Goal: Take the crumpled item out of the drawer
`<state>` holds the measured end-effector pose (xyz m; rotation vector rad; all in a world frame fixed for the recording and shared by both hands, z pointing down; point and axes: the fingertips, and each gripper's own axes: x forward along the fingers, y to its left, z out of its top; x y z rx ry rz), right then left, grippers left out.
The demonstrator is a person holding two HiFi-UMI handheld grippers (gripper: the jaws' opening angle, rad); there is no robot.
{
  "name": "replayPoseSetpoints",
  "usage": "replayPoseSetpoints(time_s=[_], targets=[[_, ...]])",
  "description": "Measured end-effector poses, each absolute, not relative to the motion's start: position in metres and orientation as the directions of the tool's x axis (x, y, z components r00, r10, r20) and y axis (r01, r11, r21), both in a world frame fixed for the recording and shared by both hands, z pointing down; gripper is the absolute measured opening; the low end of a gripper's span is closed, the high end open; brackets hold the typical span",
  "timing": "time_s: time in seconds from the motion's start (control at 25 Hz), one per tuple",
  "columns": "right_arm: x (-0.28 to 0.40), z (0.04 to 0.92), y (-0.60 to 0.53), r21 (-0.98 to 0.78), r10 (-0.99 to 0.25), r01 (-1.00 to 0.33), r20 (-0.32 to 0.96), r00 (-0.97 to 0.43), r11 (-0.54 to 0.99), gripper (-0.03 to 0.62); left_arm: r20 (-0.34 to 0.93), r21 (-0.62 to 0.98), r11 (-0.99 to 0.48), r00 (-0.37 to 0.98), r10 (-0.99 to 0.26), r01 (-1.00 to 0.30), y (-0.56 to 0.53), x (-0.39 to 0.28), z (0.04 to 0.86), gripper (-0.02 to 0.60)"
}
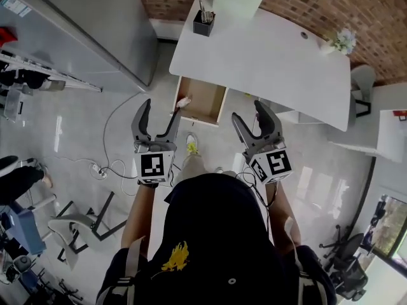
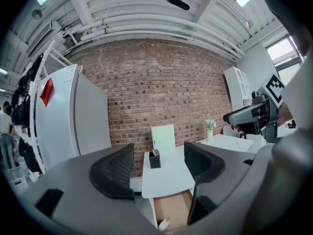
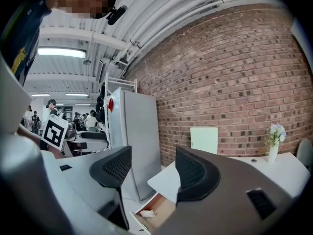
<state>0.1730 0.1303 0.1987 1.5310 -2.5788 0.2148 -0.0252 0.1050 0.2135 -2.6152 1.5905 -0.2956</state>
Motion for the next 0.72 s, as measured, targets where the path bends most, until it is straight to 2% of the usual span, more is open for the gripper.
replayPoseSetpoints(time_s=[0.44,0.72], targets=[[0.11,0.257,0.069,-0.12,-0.797,-0.856,0.318,-0.513,0.503,0.307,0.252,-0.095,-0.538,0.502,-0.827,-0.838,0.029,-0.067,0.286,0.336],[0.081,0.357,0.05,-0.154,-0.663,-0.79,0.464,-0.588,0.593,0.307,0.358,-0.056,-0.544,0.492,-0.794,-0.837,0.0,-0.066,0.378,0.336]])
